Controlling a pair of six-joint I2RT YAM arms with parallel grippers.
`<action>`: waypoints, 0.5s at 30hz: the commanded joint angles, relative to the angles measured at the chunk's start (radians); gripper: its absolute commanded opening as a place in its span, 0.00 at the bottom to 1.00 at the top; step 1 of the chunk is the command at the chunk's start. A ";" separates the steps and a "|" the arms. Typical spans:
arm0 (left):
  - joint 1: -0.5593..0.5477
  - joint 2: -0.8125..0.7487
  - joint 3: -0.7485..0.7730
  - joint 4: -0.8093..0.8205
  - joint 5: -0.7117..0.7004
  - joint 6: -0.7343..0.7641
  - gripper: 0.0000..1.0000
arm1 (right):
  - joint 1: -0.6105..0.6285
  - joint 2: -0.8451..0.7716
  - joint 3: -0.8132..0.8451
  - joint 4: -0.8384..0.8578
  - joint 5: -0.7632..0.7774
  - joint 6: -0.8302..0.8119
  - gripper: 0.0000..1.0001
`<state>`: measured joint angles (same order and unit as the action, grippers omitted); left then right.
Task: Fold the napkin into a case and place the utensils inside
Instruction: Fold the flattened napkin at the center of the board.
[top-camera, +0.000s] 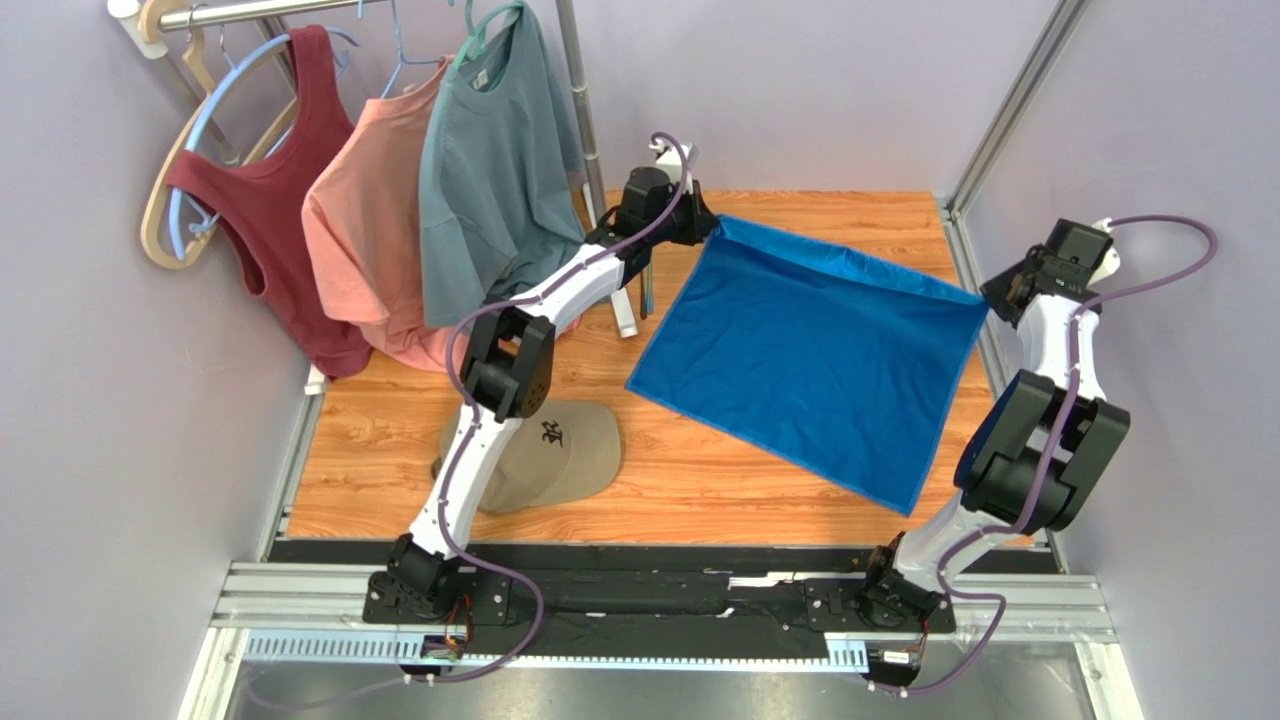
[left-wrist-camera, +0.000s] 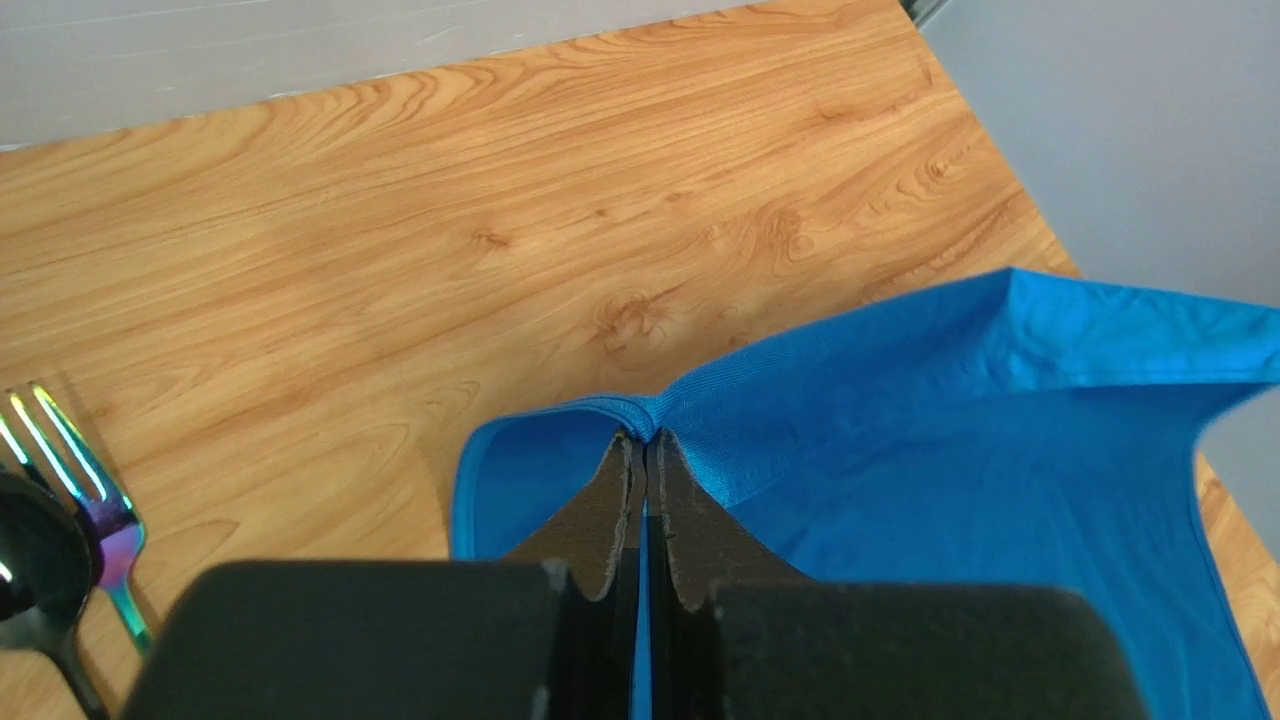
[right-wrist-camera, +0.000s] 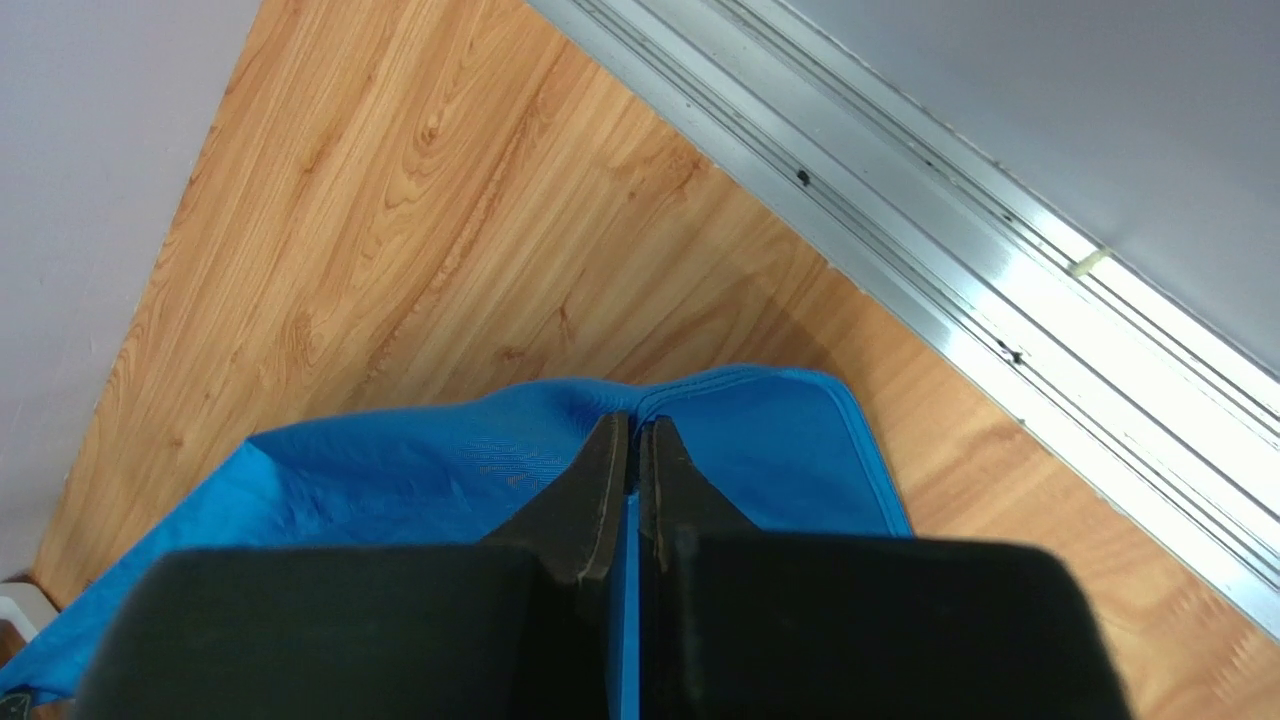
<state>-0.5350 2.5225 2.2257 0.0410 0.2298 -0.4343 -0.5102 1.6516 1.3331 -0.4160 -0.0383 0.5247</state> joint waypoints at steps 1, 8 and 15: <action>0.018 0.019 0.109 0.128 0.065 -0.035 0.00 | 0.028 0.008 0.054 0.098 0.001 -0.031 0.00; 0.038 -0.019 0.040 0.071 0.092 -0.047 0.00 | 0.073 -0.100 -0.038 -0.015 0.018 -0.011 0.00; 0.076 -0.186 -0.084 -0.228 0.137 -0.026 0.00 | 0.096 -0.314 -0.182 -0.259 0.098 0.041 0.00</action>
<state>-0.4900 2.5011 2.1876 -0.0349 0.3237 -0.4660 -0.4141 1.4681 1.2106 -0.5293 -0.0013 0.5358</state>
